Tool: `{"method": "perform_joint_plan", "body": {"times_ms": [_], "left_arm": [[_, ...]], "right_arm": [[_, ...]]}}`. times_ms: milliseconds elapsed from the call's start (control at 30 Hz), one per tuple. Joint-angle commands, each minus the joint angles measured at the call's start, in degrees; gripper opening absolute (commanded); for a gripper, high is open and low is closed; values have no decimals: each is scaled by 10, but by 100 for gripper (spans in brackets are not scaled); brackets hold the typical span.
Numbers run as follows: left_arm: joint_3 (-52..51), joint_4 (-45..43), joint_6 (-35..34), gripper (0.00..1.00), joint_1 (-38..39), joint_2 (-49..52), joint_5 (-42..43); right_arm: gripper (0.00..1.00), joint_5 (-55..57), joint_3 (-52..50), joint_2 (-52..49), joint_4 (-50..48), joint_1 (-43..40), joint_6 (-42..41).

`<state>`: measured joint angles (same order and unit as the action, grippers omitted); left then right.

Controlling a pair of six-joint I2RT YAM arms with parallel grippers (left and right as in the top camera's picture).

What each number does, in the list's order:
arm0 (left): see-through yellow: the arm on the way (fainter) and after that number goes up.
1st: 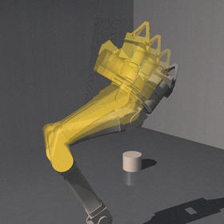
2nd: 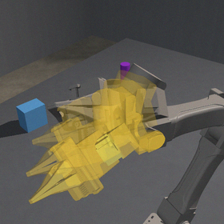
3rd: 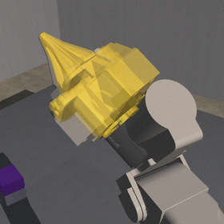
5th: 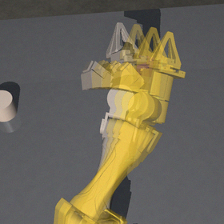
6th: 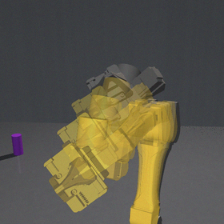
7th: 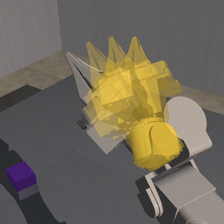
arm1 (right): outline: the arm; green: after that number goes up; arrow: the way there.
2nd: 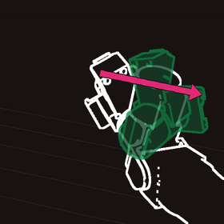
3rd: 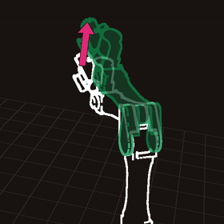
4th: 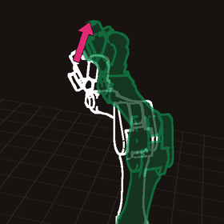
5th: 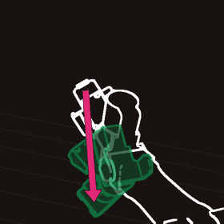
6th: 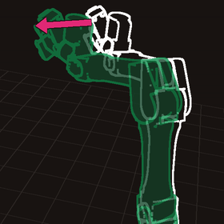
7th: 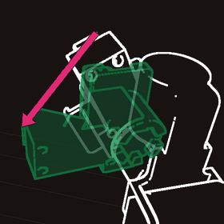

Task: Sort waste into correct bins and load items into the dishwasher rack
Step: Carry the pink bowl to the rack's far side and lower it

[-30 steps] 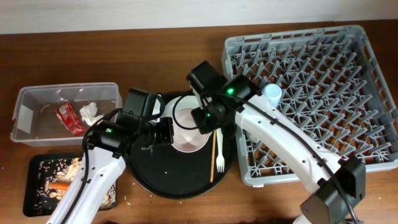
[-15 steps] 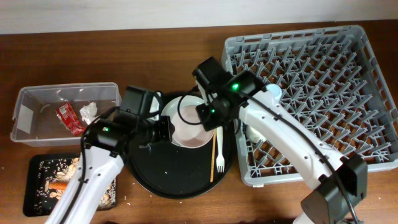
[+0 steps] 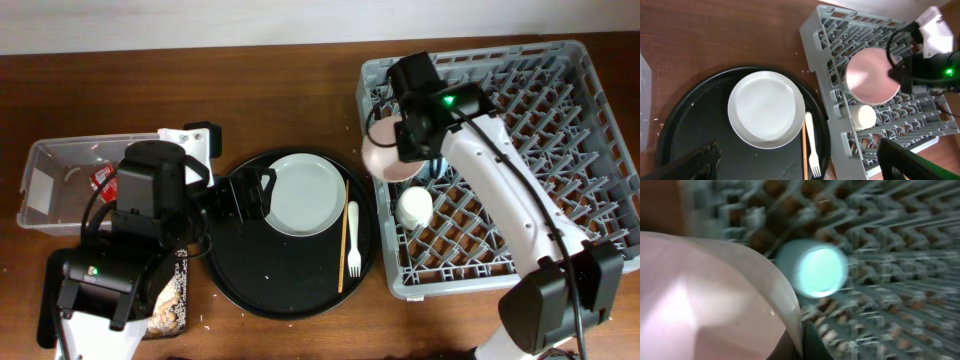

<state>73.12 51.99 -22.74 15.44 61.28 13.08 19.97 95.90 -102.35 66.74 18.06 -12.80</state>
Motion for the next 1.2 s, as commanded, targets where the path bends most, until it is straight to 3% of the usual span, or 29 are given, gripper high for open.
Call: {"method": "perform_joint_plan", "body": {"times_ms": [0,200,267,367,533,667,967,1167], "left_arm": [[10,1,5,99,-2,-1,-4],[10,1,5,99,-2,-1,-4],[10,1,5,99,-2,-1,-4],[10,1,5,99,-2,-1,-4],[10,1,5,99,-2,-1,-4],[10,1,5,99,-2,-1,-4],[10,1,5,99,-2,-1,-4],[10,1,5,99,-2,-1,-4]], "right_arm": [[4,133,8,1,-38,-18,5],[4,236,8,1,-183,-26,189],[4,259,8,0,-246,-47,277],[4,260,8,-2,-318,-91,340],[4,263,8,-13,-374,-160,351],[4,335,8,-67,-432,-184,355],[4,367,8,-180,-430,-173,355],[4,358,7,-189,-419,-133,348]]}}
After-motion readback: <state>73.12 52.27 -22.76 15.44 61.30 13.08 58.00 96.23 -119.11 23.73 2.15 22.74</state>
